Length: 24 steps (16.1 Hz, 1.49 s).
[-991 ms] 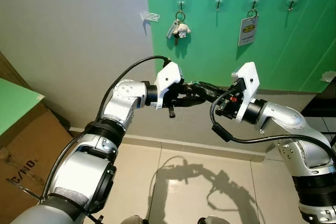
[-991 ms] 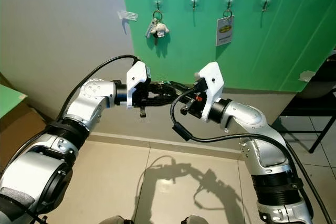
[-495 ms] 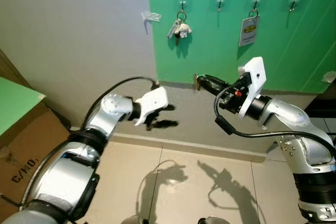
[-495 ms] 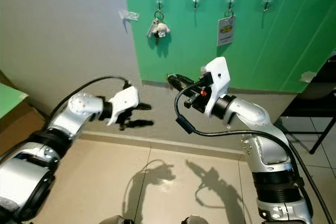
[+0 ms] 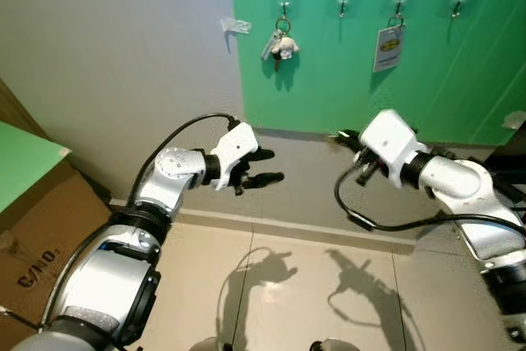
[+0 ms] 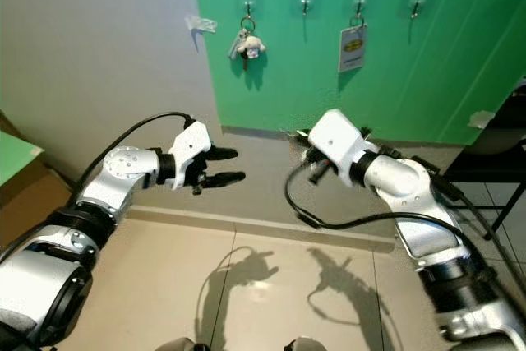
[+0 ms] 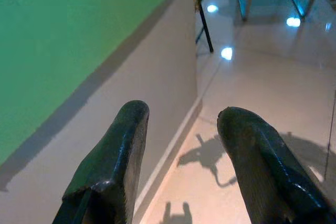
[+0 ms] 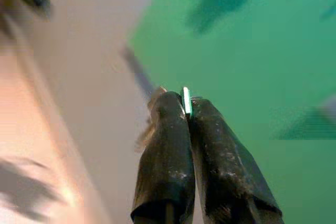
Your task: Hang keys on a hook
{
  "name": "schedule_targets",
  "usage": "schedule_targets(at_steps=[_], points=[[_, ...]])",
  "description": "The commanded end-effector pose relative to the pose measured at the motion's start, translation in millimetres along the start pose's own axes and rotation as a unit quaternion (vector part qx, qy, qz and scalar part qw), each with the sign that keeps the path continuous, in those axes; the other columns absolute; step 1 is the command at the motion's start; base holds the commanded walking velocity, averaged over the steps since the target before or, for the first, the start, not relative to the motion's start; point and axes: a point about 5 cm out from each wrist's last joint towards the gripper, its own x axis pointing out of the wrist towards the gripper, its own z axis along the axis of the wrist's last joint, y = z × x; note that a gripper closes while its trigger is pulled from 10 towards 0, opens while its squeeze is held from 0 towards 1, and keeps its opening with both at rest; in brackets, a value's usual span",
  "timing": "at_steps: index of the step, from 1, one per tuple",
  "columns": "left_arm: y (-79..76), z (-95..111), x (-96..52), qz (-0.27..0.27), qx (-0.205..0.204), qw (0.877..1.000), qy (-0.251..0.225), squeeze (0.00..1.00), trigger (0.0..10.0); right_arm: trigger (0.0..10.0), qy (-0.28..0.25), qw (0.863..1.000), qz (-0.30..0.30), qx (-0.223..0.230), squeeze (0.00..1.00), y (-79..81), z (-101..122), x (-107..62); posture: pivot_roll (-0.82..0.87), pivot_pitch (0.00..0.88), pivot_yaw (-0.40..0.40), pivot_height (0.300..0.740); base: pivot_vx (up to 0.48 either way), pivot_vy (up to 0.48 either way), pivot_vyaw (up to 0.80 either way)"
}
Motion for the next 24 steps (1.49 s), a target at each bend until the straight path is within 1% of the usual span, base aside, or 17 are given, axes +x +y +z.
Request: schedule_targets(at_steps=[1,4,7,8,10,12,13,14,15,17,18,19,20,21,22,23,24], points=[[2.6,4,-0.1,0.016,-0.005,1.000,-0.014,0.00,10.0,0.0,-0.010,0.997,-0.025,-0.079,0.00,-6.0,6,1.7,-0.21,0.028,0.069,0.740,0.000,0.000,0.00],[-1.0,3,4.3,0.025,-0.014,0.999,-0.026,0.00,10.0,0.0,-0.028,0.953,-0.081,-0.292,0.00,-14.9,13,0.7,-0.21,0.031,0.067,0.740,0.000,0.000,0.00],[-0.8,5,6.9,0.042,-0.021,0.998,-0.034,0.00,10.0,0.0,-0.088,0.887,-0.148,-0.428,0.00,-28.8,27,-4.7,-0.21,0.032,0.064,0.740,0.000,0.000,0.00],[-0.8,6,9.1,0.051,-0.023,0.998,-0.039,0.00,10.0,0.0,-0.125,0.849,-0.194,-0.476,0.00,-35.6,36,-9.9,-0.21,0.033,0.063,0.740,0.000,0.000,0.00],[-0.8,7,12.1,0.068,-0.025,0.996,-0.046,0.00,10.0,0.0,-0.172,0.797,-0.254,-0.520,0.00,-41.1,49,-17.8,-0.21,0.033,0.062,0.740,0.000,0.000,0.00],[-0.4,9,14.5,0.083,-0.027,0.995,-0.051,0.00,10.0,0.0,-0.188,0.781,-0.285,-0.522,0.00,-44.3,52,-20.9,-0.22,0.034,0.062,0.740,0.000,0.000,0.00],[1.1,13,18.2,0.110,-0.037,0.991,-0.063,0.00,10.0,0.0,-0.212,0.750,-0.322,-0.537,0.00,-46.2,55,-26.1,-0.22,0.034,0.062,0.740,0.000,0.000,0.00],[1.3,13,19.0,0.116,-0.038,0.990,-0.065,0.00,10.0,0.0,-0.218,0.742,-0.332,-0.540,0.00,-47.3,56,-27.9,-0.22,0.034,0.064,0.740,0.000,0.000,0.00],[1.4,14,20.2,0.125,-0.037,0.989,-0.066,0.00,10.0,0.0,-0.239,0.713,-0.369,-0.547,0.00,-52.5,63,-36.2,-0.22,0.037,0.066,0.740,0.000,0.000,0.00],[1.5,14,20.9,0.128,-0.039,0.989,-0.065,0.00,10.0,0.0,-0.269,0.676,-0.420,-0.542,0.00,-59.6,78,-48.0,-0.22,0.035,0.068,0.740,0.000,0.000,0.00],[1.7,14,21.1,0.129,-0.039,0.989,-0.065,0.00,10.0,0.0,-0.278,0.670,-0.442,-0.528,0.00,-63.4,84,-52.6,-0.23,0.033,0.070,0.740,0.000,0.000,0.00],[1.9,14,22.1,0.130,-0.037,0.989,-0.064,0.00,10.0,0.0,-0.269,0.679,-0.566,-0.381,0.00,-91.7,86,-73.2,-0.23,0.028,0.070,0.740,0.000,0.000,0.00],[1.9,15,22.6,0.131,-0.037,0.989,-0.063,0.00,10.0,0.0,-0.257,0.680,-0.604,-0.325,0.00,-101.1,81,-79.7,-0.23,0.028,0.070,0.740,0.000,0.000,0.00],[1.9,16,23.5,0.130,-0.036,0.989,-0.064,0.00,10.0,0.0,-0.138,0.717,-0.682,-0.041,0.00,-124.5,24,-83.0,-0.23,0.026,0.070,0.740,0.000,0.000,0.00],[2.0,17,23.9,0.130,-0.036,0.989,-0.065,0.00,10.0,0.0,-0.010,0.713,-0.659,0.238,0.00,-102.2,-48,-63.8,-0.22,0.027,0.068,0.740,0.000,0.000,0.00],[2.1,17,23.8,0.130,-0.035,0.989,-0.065,0.00,10.0,0.0,0.026,0.706,-0.640,0.302,0.00,-88.8,-66,-56.1,-0.22,0.027,0.068,0.740,0.000,0.000,0.00],[2.6,16,22.6,0.131,-0.035,0.989,-0.064,0.00,10.0,0.0,0.054,0.743,-0.588,0.315,0.00,-62.9,-75,-40.3,-0.22,0.031,0.065,0.740,0.000,0.000,0.00]])
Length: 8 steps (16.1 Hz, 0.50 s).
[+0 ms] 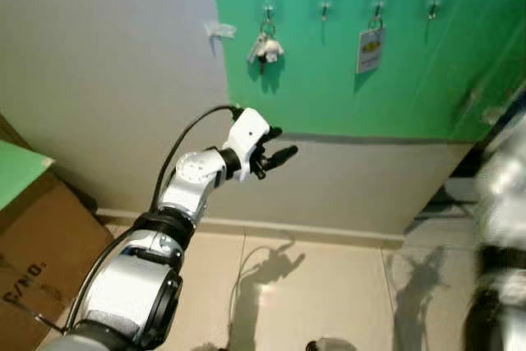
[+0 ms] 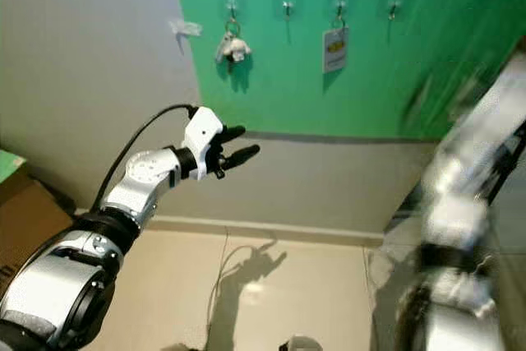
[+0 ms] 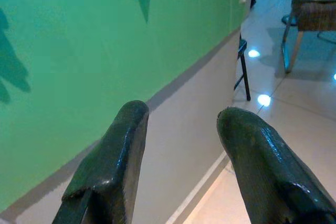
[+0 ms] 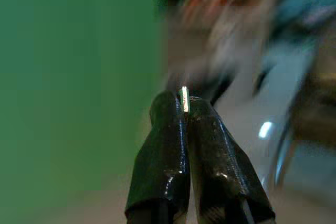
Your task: Hang keys on a hook
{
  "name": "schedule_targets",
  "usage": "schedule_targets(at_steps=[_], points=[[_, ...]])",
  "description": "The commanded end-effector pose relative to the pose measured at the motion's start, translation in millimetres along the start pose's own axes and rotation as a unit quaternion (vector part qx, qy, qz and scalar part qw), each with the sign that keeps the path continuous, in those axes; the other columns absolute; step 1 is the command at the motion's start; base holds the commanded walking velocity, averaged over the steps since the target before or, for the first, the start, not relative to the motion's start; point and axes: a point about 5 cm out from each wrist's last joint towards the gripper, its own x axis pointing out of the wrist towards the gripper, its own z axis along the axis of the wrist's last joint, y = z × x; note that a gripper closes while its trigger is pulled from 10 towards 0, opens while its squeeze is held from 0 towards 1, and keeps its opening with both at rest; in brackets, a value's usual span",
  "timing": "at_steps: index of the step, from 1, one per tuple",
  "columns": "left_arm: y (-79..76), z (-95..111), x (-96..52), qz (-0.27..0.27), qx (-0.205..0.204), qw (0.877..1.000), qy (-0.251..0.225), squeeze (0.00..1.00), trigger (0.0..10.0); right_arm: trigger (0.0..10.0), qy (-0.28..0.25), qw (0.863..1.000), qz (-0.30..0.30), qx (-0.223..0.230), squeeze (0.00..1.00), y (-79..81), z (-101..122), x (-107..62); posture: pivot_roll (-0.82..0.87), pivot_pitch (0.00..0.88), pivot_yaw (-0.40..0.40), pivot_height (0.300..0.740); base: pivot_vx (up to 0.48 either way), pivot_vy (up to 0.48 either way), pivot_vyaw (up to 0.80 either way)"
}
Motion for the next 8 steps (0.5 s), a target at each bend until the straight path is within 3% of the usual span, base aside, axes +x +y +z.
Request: schedule_targets(at_steps=[1,2,3,5,8], points=[[3.4,4,-0.3,0.003,0.008,1.000,0.000,0.00,10.0,0.0,-0.034,0.997,0.066,0.012,0.00,22.4,20,-2.2,-0.22,0.034,0.064,0.740,0.000,0.000,0.00],[4.0,3,-1.1,0.004,0.008,1.000,0.001,0.00,10.0,0.0,-0.040,0.993,0.112,0.010,0.00,34.7,22,-8.0,-0.22,0.036,0.063,0.740,0.000,0.000,0.00],[4.2,2,-1.9,0.005,0.008,1.000,0.002,0.00,10.0,0.0,-0.063,0.979,0.193,0.018,0.00,54.1,30,-18.3,-0.21,0.041,0.061,0.740,0.000,0.000,0.00],[4.0,3,-1.6,0.005,0.006,1.000,0.001,0.00,10.0,0.0,-0.086,0.958,0.269,0.043,0.00,67.5,43,-25.8,-0.21,0.044,0.057,0.740,0.000,0.000,0.00],[4.8,2,-2.3,0.009,0.002,1.000,0.001,0.00,10.0,0.0,-0.126,0.896,0.422,0.059,0.00,87.7,67,-50.4,-0.22,0.049,0.050,0.740,0.000,0.000,0.00]])
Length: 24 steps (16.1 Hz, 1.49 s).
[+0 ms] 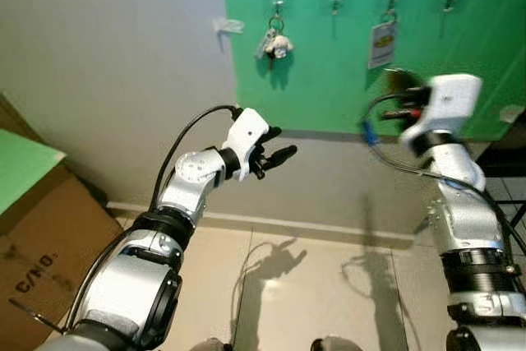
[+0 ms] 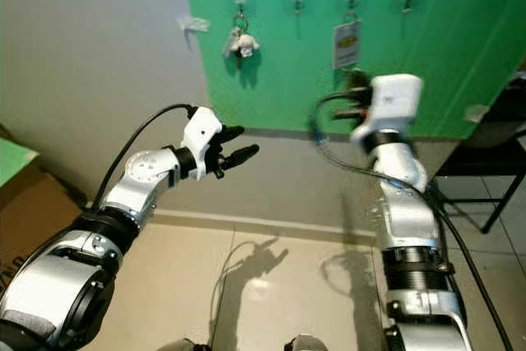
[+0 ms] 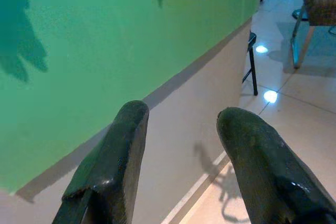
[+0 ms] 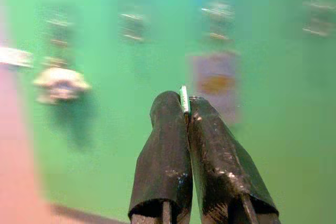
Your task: Hang keys on a hook
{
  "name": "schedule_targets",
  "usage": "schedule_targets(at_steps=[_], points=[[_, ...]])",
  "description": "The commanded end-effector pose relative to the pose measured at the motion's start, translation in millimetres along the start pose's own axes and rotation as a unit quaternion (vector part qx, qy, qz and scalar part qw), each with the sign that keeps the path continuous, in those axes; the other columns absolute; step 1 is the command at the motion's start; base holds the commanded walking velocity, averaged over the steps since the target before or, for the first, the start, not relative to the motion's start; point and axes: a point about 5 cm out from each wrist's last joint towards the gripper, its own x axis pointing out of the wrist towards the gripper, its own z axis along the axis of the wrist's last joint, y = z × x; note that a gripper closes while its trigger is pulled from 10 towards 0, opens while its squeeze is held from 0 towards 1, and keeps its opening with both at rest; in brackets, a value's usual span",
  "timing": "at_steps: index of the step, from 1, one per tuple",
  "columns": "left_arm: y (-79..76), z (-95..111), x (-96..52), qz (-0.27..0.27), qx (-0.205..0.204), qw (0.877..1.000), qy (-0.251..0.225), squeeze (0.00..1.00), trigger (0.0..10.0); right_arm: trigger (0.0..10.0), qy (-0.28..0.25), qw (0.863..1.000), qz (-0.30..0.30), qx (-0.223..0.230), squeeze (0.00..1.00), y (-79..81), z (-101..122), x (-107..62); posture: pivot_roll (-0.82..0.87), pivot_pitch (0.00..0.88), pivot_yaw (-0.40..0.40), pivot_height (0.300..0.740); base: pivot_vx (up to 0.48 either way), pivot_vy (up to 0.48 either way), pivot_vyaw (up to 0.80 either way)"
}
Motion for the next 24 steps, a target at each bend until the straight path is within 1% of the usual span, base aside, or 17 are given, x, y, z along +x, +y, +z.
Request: schedule_targets(at_steps=[1,4,5,7,8,9,11,13,14,17,18,19,20,21,22,23,24], points=[[4.4,2,-1.8,0.010,0.001,1.000,-0.001,0.00,10.0,0.0,-0.013,0.999,0.047,0.006,0.00,8.1,10,0.5,-0.22,0.049,0.050,0.740,0.000,0.000,0.00],[4.5,3,-1.3,0.015,0.000,1.000,-0.004,0.00,10.0,0.0,-0.025,0.994,0.105,0.009,0.00,19.4,20,-0.9,-0.22,0.048,0.049,0.740,0.000,0.000,0.00],[6.0,4,-0.8,0.034,-0.002,0.999,-0.013,0.00,10.0,0.0,-0.023,0.991,0.131,0.019,0.00,24.0,22,-4.8,-0.22,0.048,0.051,0.740,0.000,0.000,0.00],[8.1,5,-1.0,0.053,-0.007,0.998,-0.018,0.00,10.0,0.0,-0.017,0.989,0.147,0.010,0.00,25.8,21,-9.1,-0.22,0.048,0.052,0.740,0.000,0.000,0.00],[8.9,5,-1.3,0.063,-0.011,0.998,-0.022,0.00,10.0,0.0,-0.011,0.988,0.153,-0.007,0.00,25.8,19,-11.7,-0.23,0.049,0.055,0.740,0.000,0.000,0.00],[9.9,5,-1.2,0.081,-0.015,0.996,-0.026,0.00,10.0,0.0,-0.004,0.985,0.159,-0.070,0.00,24.3,14,-15.6,-0.23,0.047,0.056,0.740,0.000,0.000,0.00],[11.5,6,-0.3,0.101,-0.036,0.994,-0.034,0.00,10.0,0.0,0.007,0.979,0.154,-0.131,0.00,18.1,5,-21.4,-0.23,0.044,0.058,0.740,0.000,0.000,0.00],[12.7,7,0.2,0.106,-0.053,0.992,-0.039,0.00,10.0,0.0,0.011,0.976,0.154,-0.152,0.00,15.4,3,-24.1,-0.23,0.043,0.060,0.740,0.000,0.000,0.00],[15.0,9,0.7,0.109,-0.080,0.990,-0.048,0.00,10.0,0.0,0.012,0.973,0.158,-0.169,0.00,15.8,1,-25.7,-0.23,0.038,0.062,0.740,0.000,0.000,0.00],[18.4,15,2.3,0.120,-0.118,0.984,-0.065,0.00,10.0,0.0,0.010,0.966,0.162,-0.202,0.00,18.0,-6,-28.6,-0.23,0.025,0.059,0.740,0.000,0.000,0.00],[17.1,17,4.6,0.116,-0.139,0.981,-0.075,0.00,10.0,0.0,-0.011,0.930,0.174,-0.325,0.00,20.0,-6,-29.6,-0.24,0.024,0.058,0.740,0.000,0.000,0.00],[15.6,18,5.8,0.113,-0.141,0.981,-0.077,0.00,10.0,0.0,-0.040,0.872,0.200,-0.444,0.00,23.9,-7,-32.1,-0.24,0.024,0.059,0.740,0.000,0.000,0.00],[14.9,18,6.1,0.113,-0.140,0.981,-0.075,0.00,10.0,0.0,-0.051,0.845,0.214,-0.486,0.00,24.4,-9,-33.9,-0.24,0.024,0.059,0.740,0.000,0.000,0.00],[15.0,17,6.2,0.113,-0.144,0.980,-0.073,0.00,10.0,0.0,-0.053,0.853,0.209,-0.475,0.00,22.9,-8,-33.4,-0.25,0.029,0.060,0.740,0.000,0.000,0.00],[14.7,18,6.8,0.109,-0.144,0.981,-0.073,0.00,10.0,0.0,-0.053,0.890,0.180,-0.415,0.00,19.9,-2,-30.5,-0.25,0.033,0.061,0.740,0.000,0.000,0.00],[12.8,20,8.5,0.101,-0.129,0.984,-0.071,0.00,10.0,0.0,-0.046,0.929,0.149,-0.335,0.00,16.2,2,-27.4,-0.25,0.038,0.063,0.740,0.000,0.000,0.00],[11.4,22,9.6,0.095,-0.117,0.986,-0.072,0.00,10.0,0.0,-0.048,0.941,0.140,-0.306,0.00,16.4,3,-26.2,-0.25,0.039,0.063,0.740,0.000,0.000,0.00]])
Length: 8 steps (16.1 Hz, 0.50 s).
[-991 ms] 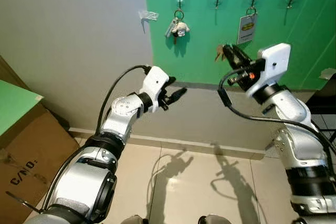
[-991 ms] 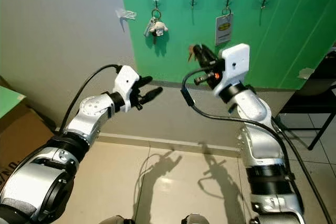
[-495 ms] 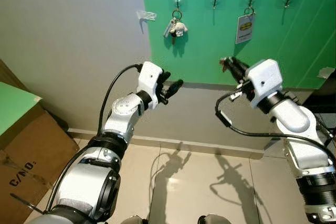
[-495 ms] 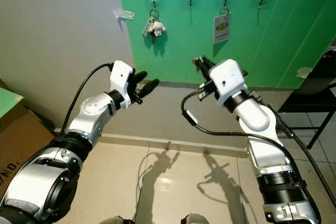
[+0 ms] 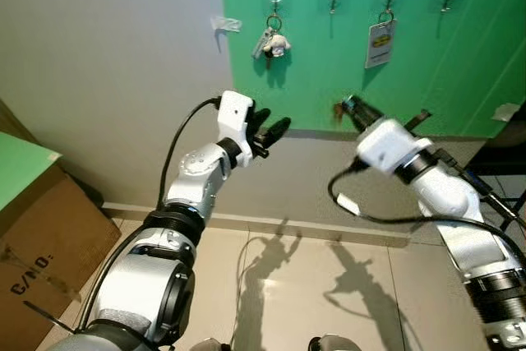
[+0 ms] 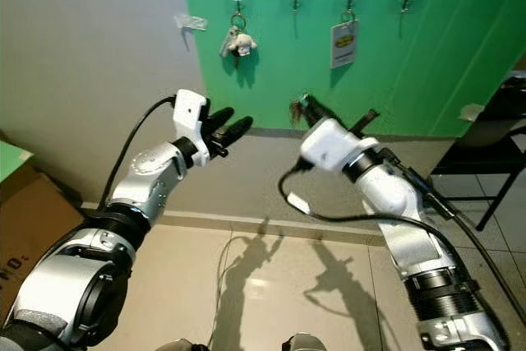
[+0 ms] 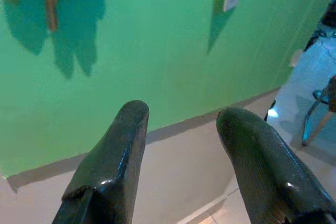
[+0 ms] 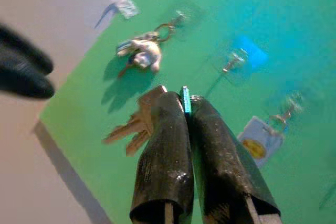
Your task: Hang keys on a hook
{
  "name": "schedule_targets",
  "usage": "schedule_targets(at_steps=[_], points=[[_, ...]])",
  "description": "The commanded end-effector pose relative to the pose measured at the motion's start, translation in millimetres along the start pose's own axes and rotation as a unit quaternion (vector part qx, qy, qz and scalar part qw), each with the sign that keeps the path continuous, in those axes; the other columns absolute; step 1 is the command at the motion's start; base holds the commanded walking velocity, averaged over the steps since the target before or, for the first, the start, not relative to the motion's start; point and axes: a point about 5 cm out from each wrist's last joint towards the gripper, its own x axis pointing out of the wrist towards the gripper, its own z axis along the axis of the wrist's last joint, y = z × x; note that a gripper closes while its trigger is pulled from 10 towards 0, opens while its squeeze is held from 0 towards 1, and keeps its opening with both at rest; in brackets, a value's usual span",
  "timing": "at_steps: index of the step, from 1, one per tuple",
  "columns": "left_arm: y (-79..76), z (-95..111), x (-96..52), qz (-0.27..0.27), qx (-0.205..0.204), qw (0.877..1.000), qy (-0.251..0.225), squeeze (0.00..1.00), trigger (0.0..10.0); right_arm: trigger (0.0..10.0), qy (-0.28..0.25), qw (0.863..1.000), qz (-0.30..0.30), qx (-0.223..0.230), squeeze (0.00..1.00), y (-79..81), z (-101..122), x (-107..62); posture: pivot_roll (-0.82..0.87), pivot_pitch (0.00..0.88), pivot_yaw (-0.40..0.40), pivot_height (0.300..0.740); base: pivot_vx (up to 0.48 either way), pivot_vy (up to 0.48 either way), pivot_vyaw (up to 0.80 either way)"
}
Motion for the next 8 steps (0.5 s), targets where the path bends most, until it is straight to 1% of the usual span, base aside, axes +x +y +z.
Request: schedule_targets(at_steps=[1,2,3,4,5,6,7,8], points=[[-3.6,13,4.0,-0.023,0.029,0.999,-0.014,0.00,10.0,0.0,-0.009,0.999,-0.021,0.044,0.00,-6.3,4,1.7,-0.25,0.042,0.062,0.740,0.000,0.000,0.00],[-6.6,15,5.0,-0.042,0.026,0.999,-0.014,0.00,10.0,0.0,-0.010,0.998,-0.024,0.063,0.00,-6.0,4,2.6,-0.26,0.047,0.063,0.740,0.000,0.000,0.00],[-13.4,20,5.4,-0.097,0.032,0.995,-0.011,0.00,10.0,0.0,-0.011,0.996,-0.020,0.090,0.00,-6.2,5,2.9,-0.26,0.053,0.062,0.740,0.000,0.000,0.00],[-16.9,23,4.3,-0.142,0.058,0.988,-0.003,0.00,10.0,0.0,-0.008,0.994,-0.012,0.105,0.00,-7.5,4,2.3,-0.27,0.055,0.063,0.740,0.000,0.000,0.00],[-17.4,24,3.8,-0.152,0.066,0.986,-0.001,0.00,10.0,0.0,-0.007,0.994,-0.009,0.109,0.00,-8.0,4,2.2,-0.27,0.055,0.063,0.740,0.000,0.000,0.00],[-17.6,29,3.1,-0.177,0.079,0.981,0.001,0.00,10.0,0.0,-0.002,0.994,0.006,0.108,0.00,-8.3,3,1.4,-0.28,0.056,0.066,0.740,0.000,0.000,0.00],[-20.4,37,1.5,-0.230,0.096,0.968,0.007,0.00,10.0,0.0,0.004,0.993,0.046,0.111,0.00,-3.4,2,-1.0,-0.28,0.056,0.070,0.740,0.000,0.000,0.00],[-21.7,40,1.1,-0.251,0.103,0.962,0.010,0.00,10.0,0.0,0.006,0.992,0.059,0.112,0.00,-1.6,2,-1.9,-0.29,0.056,0.071,0.740,0.000,0.000,0.00]])
